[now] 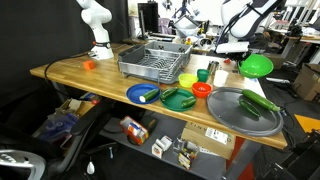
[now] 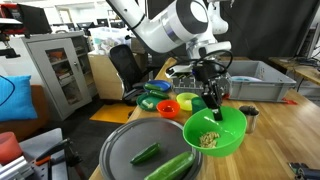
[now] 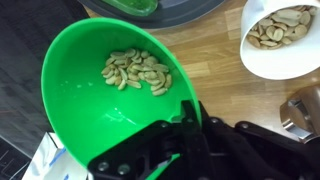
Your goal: Remove the light green bowl from the dishrack and place it on the table
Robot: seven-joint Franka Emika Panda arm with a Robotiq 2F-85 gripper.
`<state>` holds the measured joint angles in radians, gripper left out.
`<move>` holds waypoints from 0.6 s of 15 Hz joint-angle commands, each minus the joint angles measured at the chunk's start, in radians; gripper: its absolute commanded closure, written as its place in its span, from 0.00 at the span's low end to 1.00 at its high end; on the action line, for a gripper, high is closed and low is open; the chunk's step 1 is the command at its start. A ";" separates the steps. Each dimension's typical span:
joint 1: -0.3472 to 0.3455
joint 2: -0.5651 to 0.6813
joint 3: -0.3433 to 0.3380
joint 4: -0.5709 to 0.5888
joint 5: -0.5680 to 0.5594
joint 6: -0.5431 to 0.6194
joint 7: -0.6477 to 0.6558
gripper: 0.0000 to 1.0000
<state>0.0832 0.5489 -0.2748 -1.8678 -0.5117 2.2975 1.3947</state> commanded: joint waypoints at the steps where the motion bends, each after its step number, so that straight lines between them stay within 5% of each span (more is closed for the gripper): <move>1: -0.025 0.113 0.003 0.127 0.053 -0.048 0.004 0.99; 9: -0.083 0.279 0.020 0.325 0.237 -0.071 -0.105 0.99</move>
<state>0.0290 0.7855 -0.2762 -1.6183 -0.3306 2.2780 1.3433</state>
